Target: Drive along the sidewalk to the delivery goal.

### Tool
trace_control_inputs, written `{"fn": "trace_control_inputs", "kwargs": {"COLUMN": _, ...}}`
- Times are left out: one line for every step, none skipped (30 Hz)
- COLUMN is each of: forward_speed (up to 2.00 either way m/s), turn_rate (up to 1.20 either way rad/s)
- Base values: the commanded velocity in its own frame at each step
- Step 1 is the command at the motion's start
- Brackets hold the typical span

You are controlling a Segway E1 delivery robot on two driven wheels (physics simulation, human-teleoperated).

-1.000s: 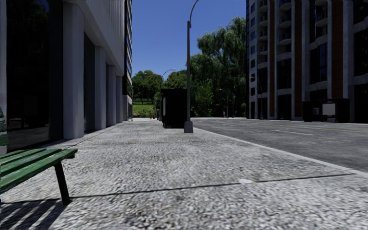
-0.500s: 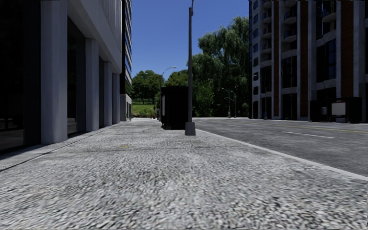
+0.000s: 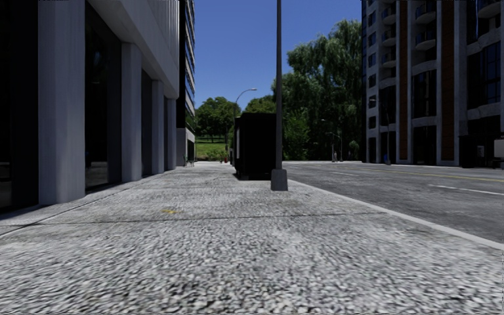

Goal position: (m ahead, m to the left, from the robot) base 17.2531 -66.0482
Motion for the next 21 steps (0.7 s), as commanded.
{"fn": "trace_control_inputs", "kwargs": {"forward_speed": 2.0, "turn_rate": 0.26}}
{"fn": "trace_control_inputs", "kwargs": {"forward_speed": 2.0, "turn_rate": 0.26}}
{"fn": "trace_control_inputs", "kwargs": {"forward_speed": 2.0, "turn_rate": 0.26}}
{"fn": "trace_control_inputs", "kwargs": {"forward_speed": 2.0, "turn_rate": 0.26}}
{"fn": "trace_control_inputs", "kwargs": {"forward_speed": 2.0, "turn_rate": 0.26}}
{"fn": "trace_control_inputs", "kwargs": {"forward_speed": 2.0, "turn_rate": 0.26}}
{"fn": "trace_control_inputs", "kwargs": {"forward_speed": 2.0, "turn_rate": 0.26}}
{"fn": "trace_control_inputs", "kwargs": {"forward_speed": 2.0, "turn_rate": 0.26}}
{"fn": "trace_control_inputs", "kwargs": {"forward_speed": 2.0, "turn_rate": 0.26}}
{"fn": "trace_control_inputs", "kwargs": {"forward_speed": 2.0, "turn_rate": 0.26}}
{"fn": "trace_control_inputs", "kwargs": {"forward_speed": 2.0, "turn_rate": 0.26}}
{"fn": "trace_control_inputs", "kwargs": {"forward_speed": 2.0, "turn_rate": 0.26}}
{"fn": "trace_control_inputs", "kwargs": {"forward_speed": 2.0, "turn_rate": 0.26}}
{"fn": "trace_control_inputs", "kwargs": {"forward_speed": 2.0, "turn_rate": 0.26}}
{"fn": "trace_control_inputs", "kwargs": {"forward_speed": 2.0, "turn_rate": 0.26}}
{"fn": "trace_control_inputs", "kwargs": {"forward_speed": 2.0, "turn_rate": 0.27}}
{"fn": "trace_control_inputs", "kwargs": {"forward_speed": 2.0, "turn_rate": 0.27}}
{"fn": "trace_control_inputs", "kwargs": {"forward_speed": 2.0, "turn_rate": 0.27}}
{"fn": "trace_control_inputs", "kwargs": {"forward_speed": 2.0, "turn_rate": 0.27}}
{"fn": "trace_control_inputs", "kwargs": {"forward_speed": 2.0, "turn_rate": 0.27}}
{"fn": "trace_control_inputs", "kwargs": {"forward_speed": 2.0, "turn_rate": 0.27}}
